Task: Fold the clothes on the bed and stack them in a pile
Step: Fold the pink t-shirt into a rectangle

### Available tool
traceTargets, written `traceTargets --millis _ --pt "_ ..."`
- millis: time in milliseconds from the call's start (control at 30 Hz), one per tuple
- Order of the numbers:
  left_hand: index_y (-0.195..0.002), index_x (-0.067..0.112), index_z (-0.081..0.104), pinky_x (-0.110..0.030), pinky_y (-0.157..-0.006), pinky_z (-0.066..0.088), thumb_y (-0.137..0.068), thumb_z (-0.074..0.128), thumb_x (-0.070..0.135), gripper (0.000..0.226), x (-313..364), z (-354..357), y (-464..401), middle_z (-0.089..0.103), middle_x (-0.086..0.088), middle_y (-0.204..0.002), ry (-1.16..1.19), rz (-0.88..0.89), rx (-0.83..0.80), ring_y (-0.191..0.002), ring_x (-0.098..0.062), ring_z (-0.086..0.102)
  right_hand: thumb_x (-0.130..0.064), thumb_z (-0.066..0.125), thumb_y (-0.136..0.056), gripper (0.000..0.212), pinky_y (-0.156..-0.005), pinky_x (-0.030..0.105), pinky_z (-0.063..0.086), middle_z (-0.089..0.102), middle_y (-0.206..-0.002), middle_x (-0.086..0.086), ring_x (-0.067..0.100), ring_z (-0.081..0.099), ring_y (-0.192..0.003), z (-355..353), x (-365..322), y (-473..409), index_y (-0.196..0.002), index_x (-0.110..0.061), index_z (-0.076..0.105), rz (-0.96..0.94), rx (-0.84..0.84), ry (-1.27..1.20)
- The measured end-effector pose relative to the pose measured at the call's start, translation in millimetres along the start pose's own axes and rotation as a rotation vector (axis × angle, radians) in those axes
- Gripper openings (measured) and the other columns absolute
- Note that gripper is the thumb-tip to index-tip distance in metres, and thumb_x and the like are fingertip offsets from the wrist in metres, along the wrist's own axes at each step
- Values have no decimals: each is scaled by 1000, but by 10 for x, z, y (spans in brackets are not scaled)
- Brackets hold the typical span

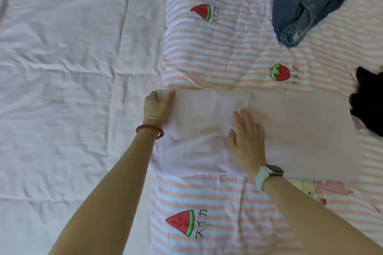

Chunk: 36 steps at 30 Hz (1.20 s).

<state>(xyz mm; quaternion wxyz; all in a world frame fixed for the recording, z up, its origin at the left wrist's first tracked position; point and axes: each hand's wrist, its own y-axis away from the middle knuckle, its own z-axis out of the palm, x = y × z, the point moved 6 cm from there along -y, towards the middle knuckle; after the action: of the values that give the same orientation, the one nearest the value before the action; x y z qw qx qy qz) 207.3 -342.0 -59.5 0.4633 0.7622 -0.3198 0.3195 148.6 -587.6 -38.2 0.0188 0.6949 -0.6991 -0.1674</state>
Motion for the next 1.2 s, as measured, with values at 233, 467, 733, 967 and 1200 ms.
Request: traceTargets --millis 233,467,733,967,1200 --pt "-58 17 30 -20 -52 26 -95 47 28 42 -44 -117 -177 25 4 -60 201 1 119 -56 -9 26 -35 12 -99 51 -109 61 -2 -6 -158 -5 19 -6 -145 13 542 -671 -148 -32 -5 119 -170 90" --pt "-56 12 31 -21 -47 28 -95 45 26 43 -153 -279 -86 29 0 -57 134 -98 406 -54 -13 30 -48 7 -97 51 -105 67 -1 -18 -154 -13 20 -15 -143 -57 1292 -816 -144 -43 -11 313 -327 194" --pt "-127 9 45 -42 -100 28 -87 53 21 42 278 -118 273 45 -11 -134 -410 92 514 -125 -30 40 -39 11 -98 52 -107 63 8 -4 -158 -1 22 -3 -145 -282 1605 -741 -148 -34 -2 159 -204 333" --pt "-138 23 43 -69 -103 15 -86 57 35 55 442 1658 1050 35 -10 -148 -1110 731 -41 -137 -35 30 -40 13 -96 52 -110 58 5 -3 -158 -2 23 -4 -144 -367 2333 -672 -147 -38 2 181 -141 235" --pt "-139 30 41 -73 -97 18 -86 33 53 57 119 2571 1653 33 -11 -149 -1179 729 -189 -135 -43 29 -32 47 -94 57 -103 45 35 39 -140 19 35 36 -127 -554 2925 -192 -142 -9 29 431 77 -354"
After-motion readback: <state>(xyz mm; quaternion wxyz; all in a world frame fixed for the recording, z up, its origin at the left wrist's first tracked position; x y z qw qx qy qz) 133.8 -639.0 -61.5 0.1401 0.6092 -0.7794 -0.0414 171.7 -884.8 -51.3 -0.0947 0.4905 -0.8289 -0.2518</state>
